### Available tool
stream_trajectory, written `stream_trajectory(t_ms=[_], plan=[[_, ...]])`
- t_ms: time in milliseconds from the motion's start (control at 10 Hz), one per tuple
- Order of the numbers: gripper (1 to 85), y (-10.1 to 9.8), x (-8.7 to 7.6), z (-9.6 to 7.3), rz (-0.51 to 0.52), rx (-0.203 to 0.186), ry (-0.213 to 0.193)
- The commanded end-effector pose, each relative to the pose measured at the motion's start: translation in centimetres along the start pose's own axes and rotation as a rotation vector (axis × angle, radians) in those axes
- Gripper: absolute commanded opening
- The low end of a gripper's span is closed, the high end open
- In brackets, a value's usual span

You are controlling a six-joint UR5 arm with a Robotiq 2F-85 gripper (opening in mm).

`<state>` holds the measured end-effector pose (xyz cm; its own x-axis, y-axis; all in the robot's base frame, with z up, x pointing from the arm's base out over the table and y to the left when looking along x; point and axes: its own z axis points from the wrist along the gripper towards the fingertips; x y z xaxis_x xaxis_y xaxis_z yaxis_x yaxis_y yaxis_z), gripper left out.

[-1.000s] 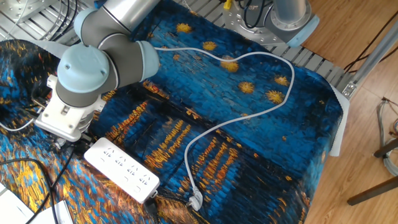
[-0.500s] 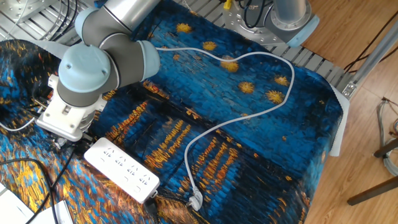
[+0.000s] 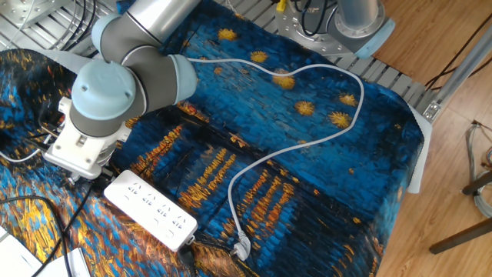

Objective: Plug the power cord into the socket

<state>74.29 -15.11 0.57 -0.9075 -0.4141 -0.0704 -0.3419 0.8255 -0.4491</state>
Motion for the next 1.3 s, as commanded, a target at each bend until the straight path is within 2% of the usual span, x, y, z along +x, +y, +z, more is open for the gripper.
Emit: stream_trajectory(t_ms=[0,200,300,500,700,1000,1200], plan=[[33.0,-0.5,-0.1,-0.1,0.002,-0.01,0.001],[33.0,-1.5,-0.6,-0.5,-0.014,-0.028,0.009],[33.0,-1.9,-0.9,-0.8,-0.018,-0.023,0.021],[33.0,-2.1,-1.4,-0.2,-0.015,-0.029,0.019],[33.0,-1.3,-1.1,-0.7,-0.001,-0.056,0.028],[33.0,-0.7,-0.3,-1.9,0.005,-0.057,0.04],[33.0,-0.5,-0.6,-1.1,0.011,-0.047,0.031]])
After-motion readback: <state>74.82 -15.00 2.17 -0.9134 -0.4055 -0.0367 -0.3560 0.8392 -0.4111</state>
